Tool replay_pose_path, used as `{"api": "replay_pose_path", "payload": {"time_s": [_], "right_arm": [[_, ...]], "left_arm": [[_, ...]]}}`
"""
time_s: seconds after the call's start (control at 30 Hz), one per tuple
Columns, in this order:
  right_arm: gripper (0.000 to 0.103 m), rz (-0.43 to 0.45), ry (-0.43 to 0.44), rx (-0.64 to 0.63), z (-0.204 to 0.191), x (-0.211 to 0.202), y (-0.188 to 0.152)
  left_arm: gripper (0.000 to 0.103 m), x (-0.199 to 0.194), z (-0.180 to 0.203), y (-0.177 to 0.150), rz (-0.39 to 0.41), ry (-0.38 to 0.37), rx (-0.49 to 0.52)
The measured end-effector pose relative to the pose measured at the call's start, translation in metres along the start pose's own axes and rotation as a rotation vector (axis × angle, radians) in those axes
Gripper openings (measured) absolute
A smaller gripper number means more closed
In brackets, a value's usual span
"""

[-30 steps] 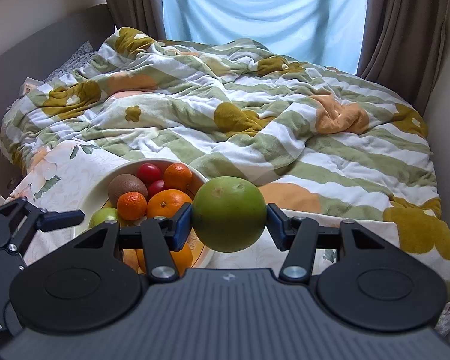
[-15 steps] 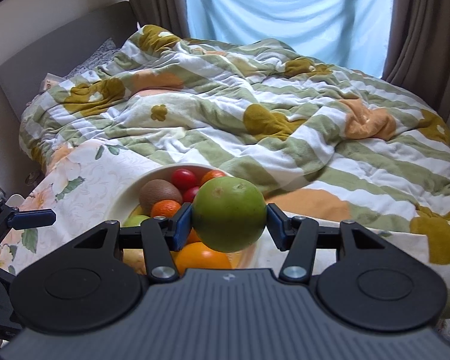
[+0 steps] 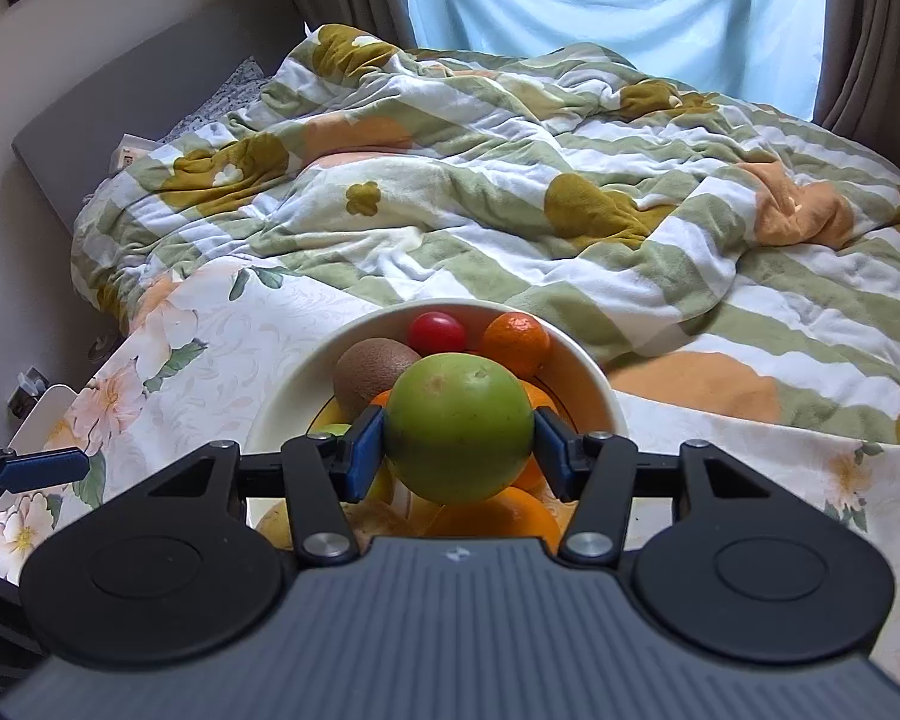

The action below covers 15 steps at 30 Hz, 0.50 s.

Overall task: Organize fruits
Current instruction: 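Lower the large green fruit into the bowl and open the right tool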

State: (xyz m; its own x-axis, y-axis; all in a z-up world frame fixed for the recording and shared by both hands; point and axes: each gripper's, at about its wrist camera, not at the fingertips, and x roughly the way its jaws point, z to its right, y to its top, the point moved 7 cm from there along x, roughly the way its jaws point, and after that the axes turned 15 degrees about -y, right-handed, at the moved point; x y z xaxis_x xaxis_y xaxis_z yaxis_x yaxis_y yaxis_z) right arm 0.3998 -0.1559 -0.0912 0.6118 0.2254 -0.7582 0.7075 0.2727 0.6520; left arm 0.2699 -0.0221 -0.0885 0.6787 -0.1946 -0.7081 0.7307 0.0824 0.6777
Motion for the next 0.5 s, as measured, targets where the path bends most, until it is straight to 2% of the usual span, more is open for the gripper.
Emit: {"api": "replay_pose_path", "payload": {"time_s": [0.07,0.13,0.2,0.27,0.5], "right_arm": [[0.069,-0.001,0.004,-0.002,-0.001,0.0,-0.0005],[0.074,0.004,0.013,-0.001,-0.0018,-0.0005,-0.0004],[0.091,0.002,0.041,-0.011,-0.0045,-0.0003,-0.0001],[0.096,0.007,0.034,-0.018,-0.0057,0.0,-0.0005],[0.096,0.025,0.029,-0.018,-0.0037,-0.0031,0.001]], "left_arm": [[0.101,0.0003,0.0002,-0.0002,0.004,-0.002,0.0],[0.101,0.0012,0.0005,-0.0002,0.007,-0.005,-0.004],[0.101,0.0018,0.0005,-0.0006,0.011,-0.005,-0.009],[0.101,0.0013,0.0006,-0.0024,0.013,-0.002,-0.014],[0.101,-0.0051,-0.0004,-0.0029,0.023,-0.006,-0.033]]}}
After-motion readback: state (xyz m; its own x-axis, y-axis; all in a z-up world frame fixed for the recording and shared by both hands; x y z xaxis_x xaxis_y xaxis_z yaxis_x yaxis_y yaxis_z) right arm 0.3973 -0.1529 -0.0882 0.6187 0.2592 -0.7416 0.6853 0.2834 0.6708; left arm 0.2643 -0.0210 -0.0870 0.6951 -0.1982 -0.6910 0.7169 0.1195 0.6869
